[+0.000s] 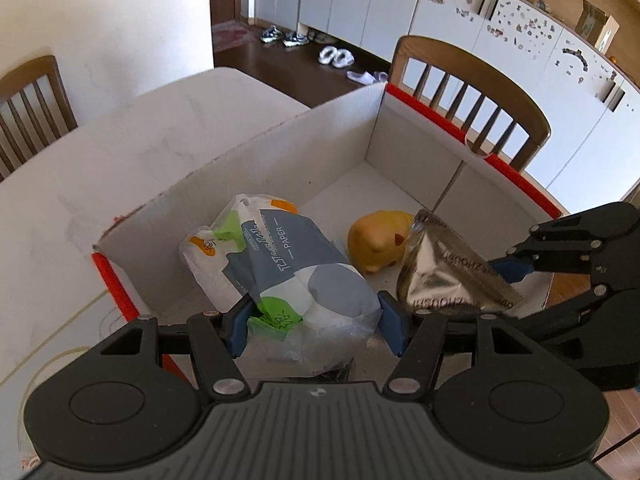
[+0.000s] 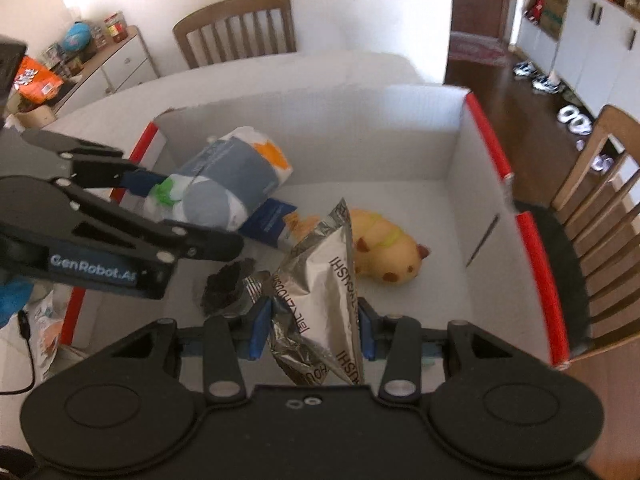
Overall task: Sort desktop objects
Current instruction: 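Lift and carry the bread bag and silver chip bag with both tools over the shoebox, then open the left tool to drop the bread bag while the right tool releases the chip bag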
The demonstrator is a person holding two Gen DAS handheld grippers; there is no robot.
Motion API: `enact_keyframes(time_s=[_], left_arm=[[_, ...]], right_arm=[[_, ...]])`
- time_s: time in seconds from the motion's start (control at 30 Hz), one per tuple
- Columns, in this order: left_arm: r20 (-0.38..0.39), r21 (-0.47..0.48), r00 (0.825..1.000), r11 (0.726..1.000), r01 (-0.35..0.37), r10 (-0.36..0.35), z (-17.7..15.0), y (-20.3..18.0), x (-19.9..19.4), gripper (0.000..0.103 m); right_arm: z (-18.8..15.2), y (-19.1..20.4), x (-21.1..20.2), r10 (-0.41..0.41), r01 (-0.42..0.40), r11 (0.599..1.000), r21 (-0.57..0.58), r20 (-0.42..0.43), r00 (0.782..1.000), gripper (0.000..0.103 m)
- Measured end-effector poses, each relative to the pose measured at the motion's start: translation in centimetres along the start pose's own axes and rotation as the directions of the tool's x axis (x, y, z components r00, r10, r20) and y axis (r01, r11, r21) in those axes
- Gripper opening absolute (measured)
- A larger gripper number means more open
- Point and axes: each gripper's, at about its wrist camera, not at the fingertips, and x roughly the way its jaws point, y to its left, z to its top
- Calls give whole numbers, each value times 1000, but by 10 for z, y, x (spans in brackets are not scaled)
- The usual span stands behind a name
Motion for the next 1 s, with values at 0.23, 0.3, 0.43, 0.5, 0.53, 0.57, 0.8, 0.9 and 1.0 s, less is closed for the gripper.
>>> enact_keyframes(time_s=[0.23,0.3,0.43,0.5,0.53,0.57,0.8,0.9,1.0], left_arm=[[-56,-1,998,1000,13,-13,6,0,12,63],[-70,10,997,1000,13,-12,6,-1,15,63],[-95,8,995,1000,9,-8,7,-1,21,63],[-106,4,994,1000,6,-6,7,0,24,63],[-109,4,994,1000,6,-5,7,1,25,63],[-113,5,994,1000,6,-5,9,0,27,63],[-151,15,989,1000,6,-4,13,-2,37,63],[-153,15,988,1000,2,0,13,-3,38,64],[-153,27,988,1000,-8,12,12,-5,37,65]], right_arm=[[4,4,15,44,-45,999,-22,-60,997,42],[5,5,16,41,-44,999,-31,-64,997,42],[4,5,23,22,-26,999,-38,-88,996,42],[3,5,25,24,-28,999,-38,-98,995,42],[2,6,26,25,-29,999,-40,-100,995,42],[2,7,27,25,-29,999,-42,-102,995,42],[1,7,30,16,-21,999,-44,-106,994,44],[2,7,29,7,-12,999,-44,-103,995,45],[1,7,27,3,-7,999,-42,-93,996,47]])
